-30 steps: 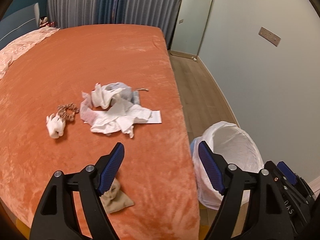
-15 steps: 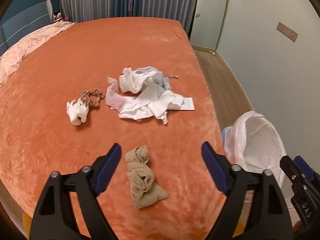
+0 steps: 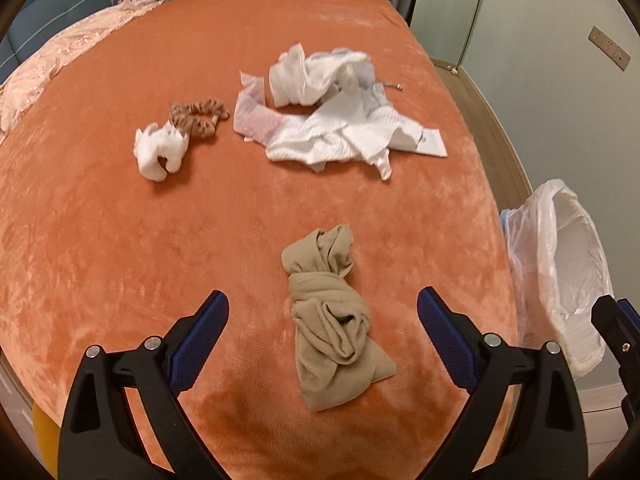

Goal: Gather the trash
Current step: 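Move the left gripper back to the bed and grasp the beige sock, then grasp the white sock with the right gripper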

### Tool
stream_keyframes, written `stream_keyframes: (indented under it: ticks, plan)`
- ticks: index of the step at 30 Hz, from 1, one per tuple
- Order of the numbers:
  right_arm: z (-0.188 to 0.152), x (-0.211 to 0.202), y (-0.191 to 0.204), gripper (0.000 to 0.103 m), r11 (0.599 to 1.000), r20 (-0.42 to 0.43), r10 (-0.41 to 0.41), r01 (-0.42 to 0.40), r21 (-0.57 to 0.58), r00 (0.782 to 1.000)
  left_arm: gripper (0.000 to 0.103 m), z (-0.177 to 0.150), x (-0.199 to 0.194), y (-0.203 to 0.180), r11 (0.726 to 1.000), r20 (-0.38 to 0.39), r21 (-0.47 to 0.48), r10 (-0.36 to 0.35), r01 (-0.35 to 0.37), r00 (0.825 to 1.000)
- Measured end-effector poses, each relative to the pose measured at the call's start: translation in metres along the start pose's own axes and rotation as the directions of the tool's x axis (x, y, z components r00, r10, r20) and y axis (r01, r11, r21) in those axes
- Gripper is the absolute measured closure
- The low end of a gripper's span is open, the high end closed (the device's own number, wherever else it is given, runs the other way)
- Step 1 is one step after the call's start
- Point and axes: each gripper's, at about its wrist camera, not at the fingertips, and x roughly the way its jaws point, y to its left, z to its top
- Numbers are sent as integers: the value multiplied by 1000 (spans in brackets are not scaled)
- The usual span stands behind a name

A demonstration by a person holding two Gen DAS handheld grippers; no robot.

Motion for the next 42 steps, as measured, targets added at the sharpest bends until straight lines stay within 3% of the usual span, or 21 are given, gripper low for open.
stream_keyframes:
  ticks: [4,6,12,13,21,28,33,42]
  plan:
    - [-1,9,9,46,1000,-19,7,-7,-12,1000,14,-2,17,4,1000,-43,-18,-19,18,999]
    - [-1,14,13,46,1000,-27,8,-9,-17,1000,20,-3,25,6,999,-71,-32,-31,29,997]
    - [-1,25,23,46,999,-46,9,-11,-31,999,49,-8,40,19,993,-112,-86,-85,75,990]
    - [-1,26,25,46,999,-48,9,-11,-34,999,64,-8,39,19,993,-106,-78,-102,94,989]
    - [2,30,48,46,997,-54,20,-24,-71,998,66,1,15,34,992,-35,-80,-103,100,994]
    - [14,31,91,46,990,-41,57,-62,-125,998,66,26,-21,86,990,61,-129,-47,54,997]
    - [26,40,137,46,980,-53,119,-126,-151,991,66,42,-37,131,988,102,-152,25,-10,994]
    - [39,76,238,46,945,-93,204,-221,-239,974,66,61,-31,212,972,95,-219,107,-84,990]
